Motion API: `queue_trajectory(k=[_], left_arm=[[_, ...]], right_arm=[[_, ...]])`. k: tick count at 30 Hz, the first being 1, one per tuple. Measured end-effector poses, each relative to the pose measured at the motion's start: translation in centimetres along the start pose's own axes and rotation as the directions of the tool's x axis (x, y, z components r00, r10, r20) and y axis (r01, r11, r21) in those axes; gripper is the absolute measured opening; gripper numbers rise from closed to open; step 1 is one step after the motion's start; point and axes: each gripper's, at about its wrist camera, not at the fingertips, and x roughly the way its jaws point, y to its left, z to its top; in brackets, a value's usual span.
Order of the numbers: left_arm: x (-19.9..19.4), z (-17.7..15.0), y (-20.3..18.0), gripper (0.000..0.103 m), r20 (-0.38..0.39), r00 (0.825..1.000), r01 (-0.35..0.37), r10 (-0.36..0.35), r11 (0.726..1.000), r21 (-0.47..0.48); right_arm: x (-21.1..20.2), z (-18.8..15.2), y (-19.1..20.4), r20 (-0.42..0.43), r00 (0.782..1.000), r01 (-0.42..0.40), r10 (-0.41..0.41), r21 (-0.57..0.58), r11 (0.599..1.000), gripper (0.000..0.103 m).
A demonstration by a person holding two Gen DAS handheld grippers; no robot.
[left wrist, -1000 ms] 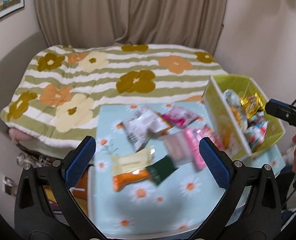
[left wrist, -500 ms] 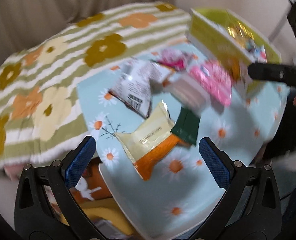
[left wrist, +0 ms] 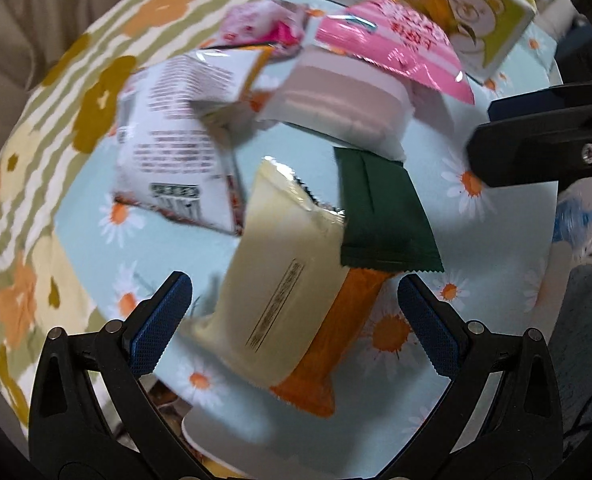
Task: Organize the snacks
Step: 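Grasp the cream-orange wafer packet with the left tool while the right tool grasps the dark green packet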
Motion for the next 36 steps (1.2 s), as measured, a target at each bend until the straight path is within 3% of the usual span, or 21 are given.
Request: queue_trajectory(k=[2,4,6,13,24,30,36], left_arm=[[0.6,0.0,-0.1,0.099,-0.006,1.000,0.010,-0.010,1.000,0.006],[1.2,0.0,-0.1,0.091,-0.017,1.000,0.016,-0.016,1.000,0.003],[1.6,-0.1,0.0,0.074,-0.031,1.000,0.004,-0.004,1.000,0.001],[1.2,-0.9,0.2,0.071,-0.034,0.999,0.001,-0.001,1.000,-0.004],[-0.4,-3.7,0.1,0.069,-0.067,0.998,-0.008,0.001,0.995,-0.096],[-1.3,-4.4,-0.5,0.069,-0.057,0.998,-0.010,0.004,0.995,-0.103],[-1.4,-4.9,-0.6,0.069,-0.058,0.998,-0.001,-0.005,0.994,-0.110]], right_arm=[[0.6,0.1,-0.2,-0.017,1.000,-0.003,0.004,0.020,1.000,0.101],[0.9,0.3,-0.3,-0.023,1.000,-0.008,0.009,0.035,0.999,0.101],[1.2,0.6,-0.5,-0.029,0.999,-0.013,0.015,0.045,0.999,0.101],[2.3,1.0,-0.8,-0.048,0.999,0.004,-0.001,0.067,0.998,0.101],[4.0,0.5,0.6,-0.067,0.997,0.039,-0.036,0.051,0.998,0.101],[4.8,0.1,1.9,-0.015,0.991,0.136,-0.136,0.015,0.991,0.100],[6.1,-0.3,3.1,0.039,0.963,0.269,-0.267,-0.064,0.961,0.100]])
